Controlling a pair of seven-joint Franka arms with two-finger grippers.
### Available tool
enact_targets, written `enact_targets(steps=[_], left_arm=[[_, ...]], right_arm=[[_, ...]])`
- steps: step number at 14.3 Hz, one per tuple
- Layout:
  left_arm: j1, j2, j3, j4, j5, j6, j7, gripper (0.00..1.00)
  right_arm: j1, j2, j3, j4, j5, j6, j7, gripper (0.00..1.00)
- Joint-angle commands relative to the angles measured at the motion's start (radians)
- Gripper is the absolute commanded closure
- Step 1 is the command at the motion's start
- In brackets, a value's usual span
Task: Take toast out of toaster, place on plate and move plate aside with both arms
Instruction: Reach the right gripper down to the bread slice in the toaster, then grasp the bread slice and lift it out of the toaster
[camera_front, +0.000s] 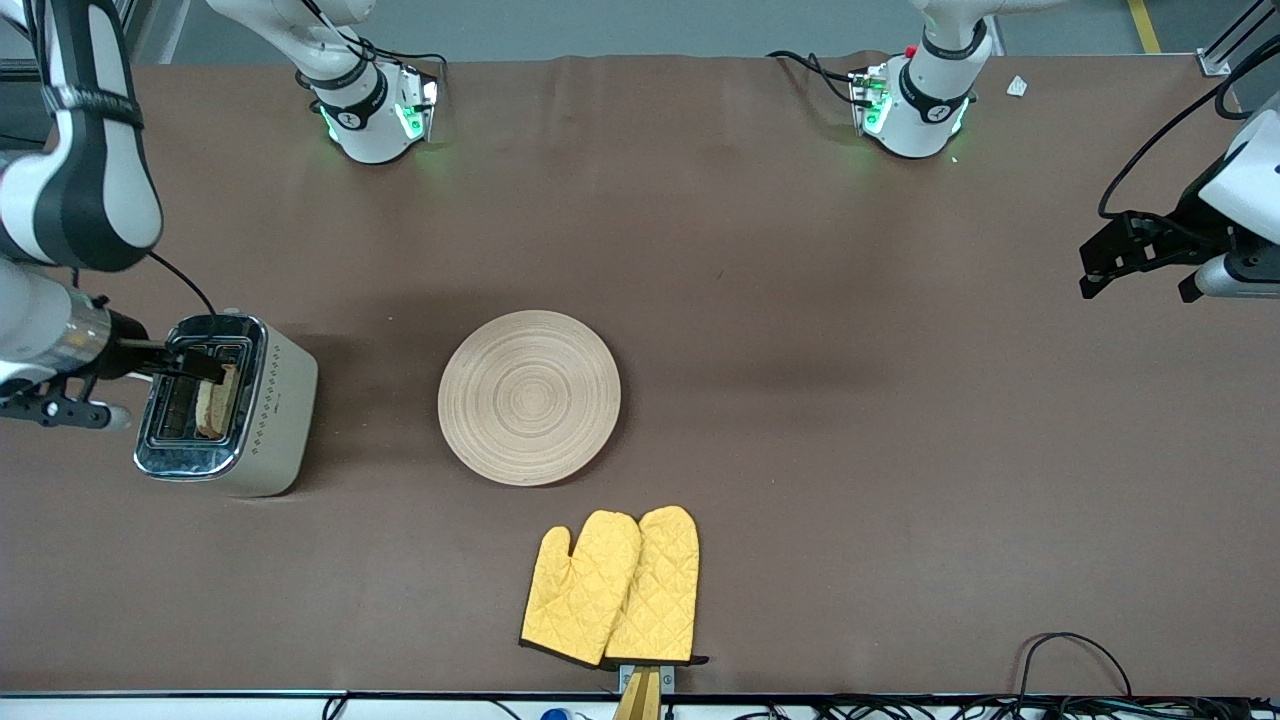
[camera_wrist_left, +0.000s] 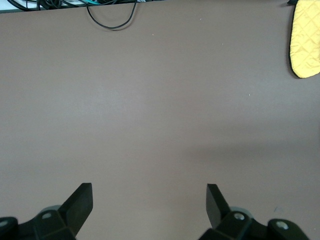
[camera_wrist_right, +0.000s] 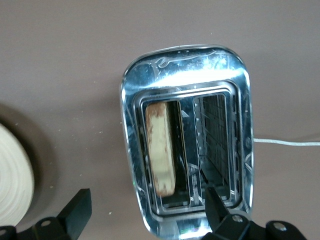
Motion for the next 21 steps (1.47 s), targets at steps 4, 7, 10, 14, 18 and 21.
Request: enact_targets(steps=[4,7,10,14,18,21], left_arm=[[0.015,0.010,-0.002,0.020,0.010,-0.004,0.015,0.00],[0.017,0.010,-0.001,0.021,0.013,-0.004,0.016,0.00],[0.017,0.010,-0.002,0.021,0.010,-0.004,0.016,0.00],[0.014,0.010,-0.002,0.021,0.010,-0.004,0.015,0.00],[0.014,0.010,-0.002,0.021,0.010,-0.004,0.015,0.00],[0.015,0.010,-0.002,0.021,0.008,-0.004,0.016,0.00]], right_arm=[[-0.014,0.083,0.007,-0.003,-0.013,0.071,-0.038,0.76],[-0.013,0.086,0.007,0.013,-0.015,0.052,-0.044,1.00],[-0.016,0.086,0.007,0.123,-0.016,-0.029,-0.049,1.00],[0.044,0.079,0.009,0.313,-0.019,-0.235,-0.035,1.00],[0.073,0.063,0.015,0.323,-0.012,-0.261,0.026,1.00],[0.154,0.051,0.021,0.323,0.046,-0.294,0.156,1.00]])
